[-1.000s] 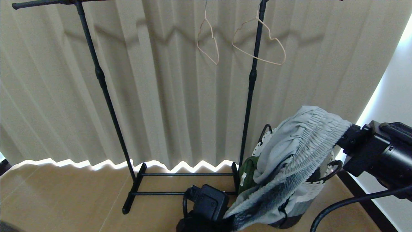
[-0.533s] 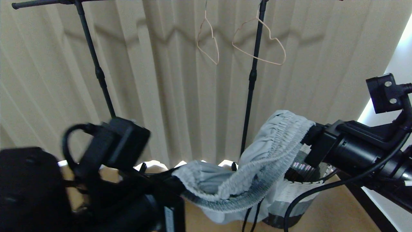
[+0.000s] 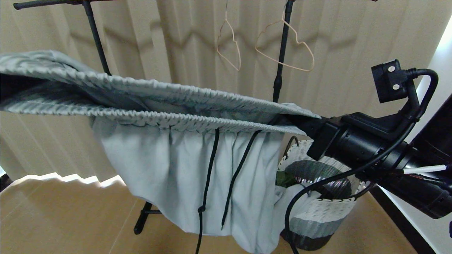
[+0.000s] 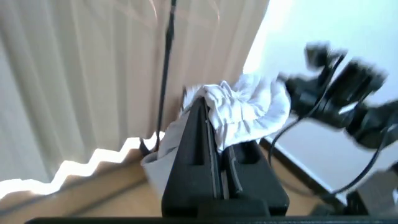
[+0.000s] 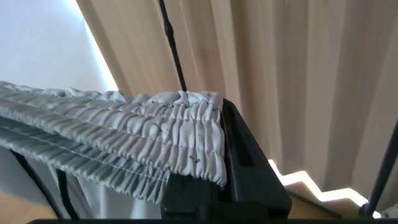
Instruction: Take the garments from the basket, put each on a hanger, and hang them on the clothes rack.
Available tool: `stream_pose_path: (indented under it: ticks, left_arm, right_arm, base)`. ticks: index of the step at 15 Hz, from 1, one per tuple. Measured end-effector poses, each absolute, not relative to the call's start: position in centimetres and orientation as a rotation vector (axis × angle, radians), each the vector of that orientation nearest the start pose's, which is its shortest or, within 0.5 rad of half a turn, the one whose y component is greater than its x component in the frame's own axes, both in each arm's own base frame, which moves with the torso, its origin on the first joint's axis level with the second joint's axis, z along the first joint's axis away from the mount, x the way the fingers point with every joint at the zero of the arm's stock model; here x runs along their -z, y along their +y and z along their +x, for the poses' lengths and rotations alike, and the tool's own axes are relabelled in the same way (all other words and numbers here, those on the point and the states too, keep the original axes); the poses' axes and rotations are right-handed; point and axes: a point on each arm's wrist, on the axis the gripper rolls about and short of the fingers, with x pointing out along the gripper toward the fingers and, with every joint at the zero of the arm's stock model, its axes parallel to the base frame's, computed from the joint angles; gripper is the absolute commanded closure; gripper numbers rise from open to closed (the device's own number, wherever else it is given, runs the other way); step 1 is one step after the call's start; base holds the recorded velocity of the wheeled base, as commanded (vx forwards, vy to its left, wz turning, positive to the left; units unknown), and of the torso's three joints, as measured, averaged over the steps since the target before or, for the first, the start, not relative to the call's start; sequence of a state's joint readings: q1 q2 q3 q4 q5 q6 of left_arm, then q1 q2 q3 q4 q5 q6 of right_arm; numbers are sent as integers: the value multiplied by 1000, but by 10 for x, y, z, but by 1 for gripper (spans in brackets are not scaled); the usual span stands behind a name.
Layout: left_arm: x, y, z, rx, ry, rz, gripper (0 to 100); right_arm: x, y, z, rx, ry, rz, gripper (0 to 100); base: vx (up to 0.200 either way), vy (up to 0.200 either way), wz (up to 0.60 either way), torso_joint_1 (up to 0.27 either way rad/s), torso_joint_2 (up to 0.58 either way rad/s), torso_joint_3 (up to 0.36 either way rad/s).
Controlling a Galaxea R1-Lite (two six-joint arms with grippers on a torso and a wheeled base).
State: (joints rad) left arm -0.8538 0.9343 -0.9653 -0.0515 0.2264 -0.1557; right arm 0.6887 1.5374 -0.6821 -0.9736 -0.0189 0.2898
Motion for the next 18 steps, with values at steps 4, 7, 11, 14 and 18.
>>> stream_pose_path:
  ticks: [4, 7, 11, 14, 18]
  left_arm:
    - [-337, -57, 72, 571, -90, -102, 100]
    - [-333, -60, 84, 557, -63, -83, 100]
    - [-320, -80, 113, 545, 22, -103, 100]
    - [-316, -98, 139, 546, 31, -115, 100]
    - [-321, -127, 180, 540, 47, -113, 100]
  right_arm:
    - [-232, 165, 208, -670, -50, 331, 100]
    - [-233, 161, 211, -650, -64, 332, 100]
    - [-232, 142, 222, -565, -77, 321, 100]
    - [-246, 134, 226, -539, -115, 327, 100]
    - [-276, 134, 232, -521, -78, 307, 100]
  base:
    - [0, 0, 0, 0, 0, 0]
    - [0, 0, 0, 0, 0, 0]
    - [0, 0, 0, 0, 0, 0]
    - [0, 0, 0, 0, 0, 0]
    - [0, 0, 0, 0, 0, 0]
